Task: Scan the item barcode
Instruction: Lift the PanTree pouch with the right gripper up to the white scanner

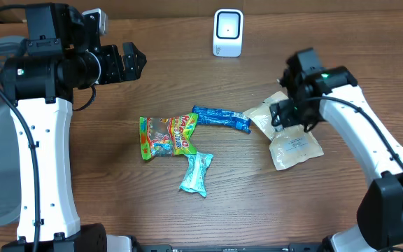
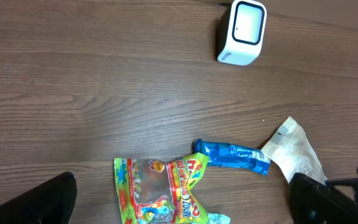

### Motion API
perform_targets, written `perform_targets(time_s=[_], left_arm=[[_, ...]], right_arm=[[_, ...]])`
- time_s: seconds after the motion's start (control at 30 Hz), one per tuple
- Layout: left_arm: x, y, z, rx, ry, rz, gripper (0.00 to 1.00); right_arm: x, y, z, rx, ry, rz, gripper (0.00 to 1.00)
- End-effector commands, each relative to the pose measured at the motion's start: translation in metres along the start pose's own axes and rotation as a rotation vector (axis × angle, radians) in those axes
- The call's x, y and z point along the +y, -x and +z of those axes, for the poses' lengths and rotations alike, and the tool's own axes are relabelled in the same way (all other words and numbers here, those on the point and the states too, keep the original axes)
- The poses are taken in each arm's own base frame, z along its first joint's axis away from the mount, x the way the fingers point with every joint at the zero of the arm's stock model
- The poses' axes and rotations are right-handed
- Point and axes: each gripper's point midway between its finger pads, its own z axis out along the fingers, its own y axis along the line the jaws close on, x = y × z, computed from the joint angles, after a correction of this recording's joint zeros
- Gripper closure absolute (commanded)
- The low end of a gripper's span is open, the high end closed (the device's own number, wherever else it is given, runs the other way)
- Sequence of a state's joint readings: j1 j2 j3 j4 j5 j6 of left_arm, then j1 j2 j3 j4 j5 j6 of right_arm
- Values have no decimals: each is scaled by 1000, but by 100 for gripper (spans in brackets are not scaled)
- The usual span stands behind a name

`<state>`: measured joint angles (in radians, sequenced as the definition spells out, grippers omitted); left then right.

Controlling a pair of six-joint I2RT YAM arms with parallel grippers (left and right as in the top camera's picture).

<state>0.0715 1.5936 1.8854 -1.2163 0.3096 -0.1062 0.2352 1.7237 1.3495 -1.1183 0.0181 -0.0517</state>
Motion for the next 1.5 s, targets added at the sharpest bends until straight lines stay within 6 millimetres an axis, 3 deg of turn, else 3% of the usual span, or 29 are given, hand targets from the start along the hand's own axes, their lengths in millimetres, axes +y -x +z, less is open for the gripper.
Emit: perform_targets(time_s=[0.0, 0.2, 0.33, 0.5, 0.73, 0.77, 0.87, 0.97, 1.07, 1.13, 1.27, 1.3, 1.47], left_arm=[[0, -2, 4, 11, 3, -12, 0], [0, -2, 4, 11, 3, -12, 0], [0, -2, 4, 11, 3, -12, 0], [0, -2, 4, 11, 3, -12, 0], [0, -2, 4, 11, 3, -12, 0], [0, -2, 4, 11, 3, -12, 1], [0, -2, 4, 11, 3, -12, 0], [0, -2, 4, 11, 3, -12, 0], [0, -2, 4, 11, 3, -12, 0], [0, -2, 4, 11, 3, -12, 0], [0, -2, 4, 11, 3, -12, 1], [0, -2, 4, 11, 3, -12, 0], [0, -2, 4, 11, 3, -12, 0]], right_arm=[[7, -12, 18, 18, 74, -40, 9], [3, -31, 67, -5, 58, -94, 9], [-5, -31, 84, -47, 10, -92, 15], [-4, -31, 98, -96, 13, -89, 38], [-3, -22, 92, -115, 26, 10, 91], [0, -17, 88, -119, 40, 24, 96], [13, 2, 63, -135, 121, 37, 96], [24, 31, 23, -170, 188, 86, 96], [31, 71, -32, -274, 236, 99, 96], [32, 90, -54, -340, 244, 106, 96], [44, 139, -92, -562, 259, 72, 96], [41, 162, -104, -671, 219, 114, 96], [43, 222, -135, -974, 116, 177, 96]])
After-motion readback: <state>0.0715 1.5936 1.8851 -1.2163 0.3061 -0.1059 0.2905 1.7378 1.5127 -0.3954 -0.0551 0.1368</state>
